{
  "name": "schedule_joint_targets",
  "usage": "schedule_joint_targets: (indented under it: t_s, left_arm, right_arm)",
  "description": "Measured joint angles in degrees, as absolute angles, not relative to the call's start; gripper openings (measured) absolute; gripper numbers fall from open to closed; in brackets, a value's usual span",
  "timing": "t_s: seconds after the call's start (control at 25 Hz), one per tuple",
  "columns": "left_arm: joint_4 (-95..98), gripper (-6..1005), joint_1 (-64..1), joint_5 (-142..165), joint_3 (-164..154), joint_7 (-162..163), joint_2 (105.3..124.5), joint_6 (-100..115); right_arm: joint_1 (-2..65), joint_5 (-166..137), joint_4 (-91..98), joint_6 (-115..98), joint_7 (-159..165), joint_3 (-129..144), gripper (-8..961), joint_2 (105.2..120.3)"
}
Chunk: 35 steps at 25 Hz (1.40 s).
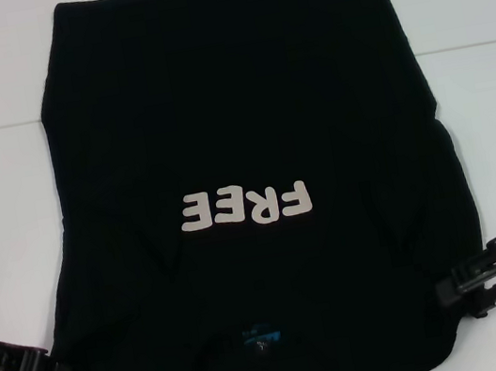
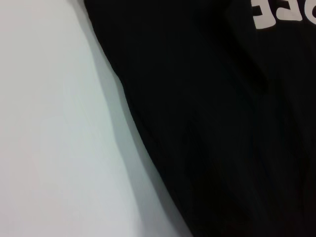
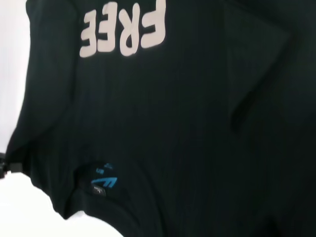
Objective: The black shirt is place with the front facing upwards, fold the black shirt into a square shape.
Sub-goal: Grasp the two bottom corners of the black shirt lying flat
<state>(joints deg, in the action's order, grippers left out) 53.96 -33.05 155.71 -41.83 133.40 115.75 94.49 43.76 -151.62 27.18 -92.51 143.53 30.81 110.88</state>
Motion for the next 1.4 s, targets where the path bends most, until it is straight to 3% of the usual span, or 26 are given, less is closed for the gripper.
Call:
schedule_joint_targets:
  t_s: [0.24, 0.56, 0.76, 1.2, 1.4]
  left_arm:
    - [53.9, 65, -33.1, 155.7, -41.8, 133.4, 115.75, 94.5]
    - [53.7, 65, -33.0, 155.5, -41.8, 133.2, 115.75, 94.5]
    - [53.4, 65, -33.1, 155.7, -41.7, 132.9, 115.75, 94.4]
    - [53.3, 65, -33.0, 155.7, -41.6, 132.8, 115.66, 94.3]
    - [53.2, 66, -33.0, 155.7, -41.7, 132.7, 115.65, 94.2]
  right_arm:
    - [44.6, -151.8, 27.2, -92.0, 143.8, 32.3, 705, 111.15]
    - [45.2, -152.0, 27.3, -92.0, 144.2, 34.1, 467, 111.27]
    - [45.4, -152.0, 27.4, -91.9, 144.2, 35.9, 399, 111.35]
    - [45.9, -151.8, 27.9, -91.5, 144.2, 37.6, 63, 111.76]
    - [45.7, -151.5, 28.4, -91.1, 144.2, 35.9, 39, 111.10]
